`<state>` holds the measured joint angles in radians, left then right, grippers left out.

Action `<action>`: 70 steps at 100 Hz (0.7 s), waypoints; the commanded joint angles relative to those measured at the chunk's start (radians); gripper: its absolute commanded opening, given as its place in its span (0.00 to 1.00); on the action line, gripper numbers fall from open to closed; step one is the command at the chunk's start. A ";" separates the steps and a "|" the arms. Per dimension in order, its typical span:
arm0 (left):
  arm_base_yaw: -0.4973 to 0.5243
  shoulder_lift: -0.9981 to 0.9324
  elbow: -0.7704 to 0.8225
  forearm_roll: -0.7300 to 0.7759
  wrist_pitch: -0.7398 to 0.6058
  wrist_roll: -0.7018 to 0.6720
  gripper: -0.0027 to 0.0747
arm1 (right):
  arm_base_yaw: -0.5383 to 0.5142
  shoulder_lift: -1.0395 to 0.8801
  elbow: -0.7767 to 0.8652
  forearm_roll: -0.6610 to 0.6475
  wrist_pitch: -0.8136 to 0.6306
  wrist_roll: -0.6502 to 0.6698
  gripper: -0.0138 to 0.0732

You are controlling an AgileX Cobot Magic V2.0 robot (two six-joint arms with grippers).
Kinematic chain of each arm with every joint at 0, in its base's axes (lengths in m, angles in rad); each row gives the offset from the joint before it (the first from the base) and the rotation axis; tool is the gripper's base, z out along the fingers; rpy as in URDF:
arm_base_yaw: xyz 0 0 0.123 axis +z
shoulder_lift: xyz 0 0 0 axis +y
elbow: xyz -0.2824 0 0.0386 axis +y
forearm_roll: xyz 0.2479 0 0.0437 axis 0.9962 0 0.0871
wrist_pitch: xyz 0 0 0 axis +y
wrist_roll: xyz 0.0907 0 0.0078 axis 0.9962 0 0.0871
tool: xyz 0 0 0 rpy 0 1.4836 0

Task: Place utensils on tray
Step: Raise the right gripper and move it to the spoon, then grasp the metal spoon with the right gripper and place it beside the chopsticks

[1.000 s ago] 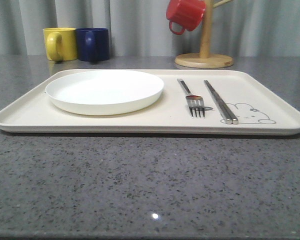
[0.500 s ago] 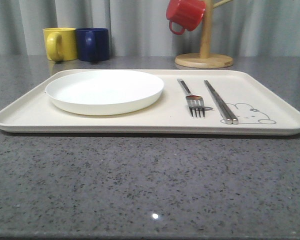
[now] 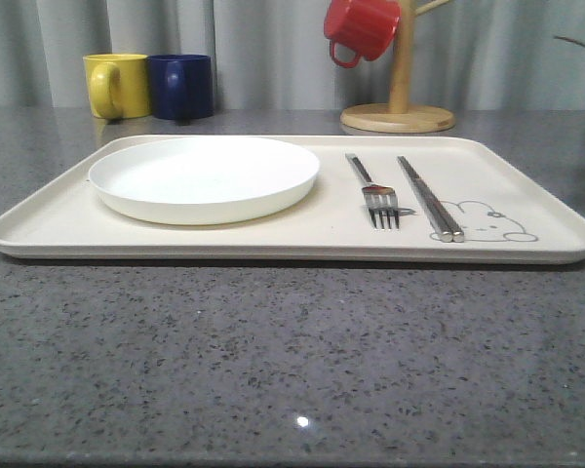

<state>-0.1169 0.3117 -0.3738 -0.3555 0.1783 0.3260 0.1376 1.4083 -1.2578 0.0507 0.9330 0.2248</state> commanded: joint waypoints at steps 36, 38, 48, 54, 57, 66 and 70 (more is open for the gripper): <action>0.001 0.006 -0.026 -0.005 -0.085 -0.002 0.01 | 0.197 0.124 -0.031 -0.107 -0.163 0.216 0.09; 0.001 0.006 -0.026 -0.005 -0.085 -0.002 0.01 | 0.197 0.133 -0.031 -0.107 -0.168 0.217 0.09; 0.001 0.006 -0.026 -0.005 -0.085 -0.002 0.01 | 0.197 0.164 -0.031 -0.107 -0.187 0.223 0.09; 0.001 0.006 -0.026 -0.005 -0.085 -0.002 0.01 | 0.197 0.181 -0.031 -0.107 -0.195 0.224 0.09; 0.001 0.006 -0.026 -0.005 -0.085 -0.002 0.01 | 0.197 0.186 -0.031 -0.107 -0.199 0.224 0.09; 0.001 0.006 -0.026 -0.005 -0.085 -0.002 0.01 | 0.197 0.205 -0.031 -0.107 -0.202 0.229 0.09; 0.001 0.006 -0.026 -0.005 -0.085 -0.002 0.01 | 0.197 0.213 -0.031 -0.107 -0.201 0.230 0.09</action>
<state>-0.1169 0.3117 -0.3738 -0.3555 0.1783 0.3260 0.3341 1.6447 -1.2578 -0.0401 0.7744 0.4506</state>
